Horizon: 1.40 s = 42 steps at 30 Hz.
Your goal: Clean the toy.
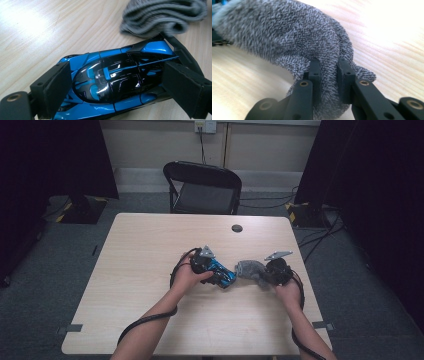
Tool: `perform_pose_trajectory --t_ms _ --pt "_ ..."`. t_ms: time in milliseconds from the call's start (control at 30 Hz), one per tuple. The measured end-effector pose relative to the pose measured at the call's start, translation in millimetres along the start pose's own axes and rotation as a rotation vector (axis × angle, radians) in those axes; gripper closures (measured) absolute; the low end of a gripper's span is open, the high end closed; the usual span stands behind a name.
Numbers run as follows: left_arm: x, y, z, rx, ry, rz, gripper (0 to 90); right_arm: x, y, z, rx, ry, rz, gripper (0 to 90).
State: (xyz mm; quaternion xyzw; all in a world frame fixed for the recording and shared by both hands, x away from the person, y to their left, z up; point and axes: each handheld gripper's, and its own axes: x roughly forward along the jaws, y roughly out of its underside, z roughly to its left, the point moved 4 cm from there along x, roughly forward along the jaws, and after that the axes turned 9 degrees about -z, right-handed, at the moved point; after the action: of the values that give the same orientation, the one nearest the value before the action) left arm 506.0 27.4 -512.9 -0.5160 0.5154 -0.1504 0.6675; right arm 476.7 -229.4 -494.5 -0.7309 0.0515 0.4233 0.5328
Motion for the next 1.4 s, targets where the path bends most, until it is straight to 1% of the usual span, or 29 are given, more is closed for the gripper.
perform_pose_trajectory --t_ms 100,133,167,300,533,667,800,833,867,933,967,1000,1033,1100,1133,1267,1400 --pt "0.0 0.3 0.0 -0.001 -0.001 -0.004 9.3 -8.9 -1.6 1.6 -0.005 -0.013 -0.024 76.3" --pt "0.0 0.3 0.0 -0.001 -0.001 -0.004 9.2 -8.9 -1.6 1.6 -0.005 -0.013 -0.024 76.3" --pt "0.0 0.2 0.0 -0.001 -0.001 -0.004 9.2 -16.0 -3.3 3.7 -0.006 -0.029 -0.046 76.3" --pt "0.0 0.1 0.2 0.001 0.001 -0.001 9.2 -29.9 -5.7 10.9 -0.024 -0.058 -0.085 76.3" --pt "-0.1 -0.1 0.3 0.002 0.0 0.002 9.2 -46.9 -5.6 32.2 -0.058 -0.125 -0.133 76.3" --pt "-0.1 -0.1 0.4 0.003 0.0 0.002 9.2 -53.3 -4.5 47.6 -0.092 -0.168 -0.143 76.3" --pt "0.1 -0.1 0.1 -0.001 -0.001 -0.003 9.2 -59.1 -2.3 60.0 -0.109 -0.206 -0.151 76.2" --pt "0.1 -0.1 0.1 -0.001 -0.001 -0.003 9.2 -59.1 -2.3 60.0 -0.109 -0.206 -0.151 76.2" --pt "0.2 -0.2 0.1 -0.001 -0.002 -0.003 9.2 -60.0 -1.9 62.9 -0.11 -0.212 -0.156 76.2" --pt "0.2 -0.3 0.1 0.0 -0.001 0.001 9.2 -61.6 -0.4 72.2 -0.121 -0.242 -0.158 76.1" --pt "0.2 -0.3 0.1 0.0 -0.001 0.001 9.2 -61.6 -0.4 72.2 -0.121 -0.242 -0.158 76.1" --pt "0.1 -0.3 0.2 0.001 -0.001 0.001 9.2 -61.6 0.1 75.7 -0.125 -0.256 -0.162 76.0" --pt "0.2 -0.3 0.3 0.001 0.0 0.0 9.2 -60.7 1.9 83.3 -0.138 -0.272 -0.155 76.0" --pt "0.4 -0.3 0.1 -0.001 0.0 -0.002 9.2 -57.5 3.5 89.0 -0.152 -0.278 -0.146 75.9" --pt "0.4 -0.2 0.0 -0.002 -0.001 -0.003 9.2 -57.5 3.5 89.0 -0.152 -0.278 -0.146 75.9" --pt "0.2 0.2 0.0 -0.002 -0.003 -0.009 9.2 -42.9 12.5 97.8 -0.168 -0.293 -0.103 75.9" --pt "0.1 0.2 0.0 -0.002 -0.003 -0.007 9.2 -35.0 18.5 106.9 -0.186 -0.335 -0.071 75.9"
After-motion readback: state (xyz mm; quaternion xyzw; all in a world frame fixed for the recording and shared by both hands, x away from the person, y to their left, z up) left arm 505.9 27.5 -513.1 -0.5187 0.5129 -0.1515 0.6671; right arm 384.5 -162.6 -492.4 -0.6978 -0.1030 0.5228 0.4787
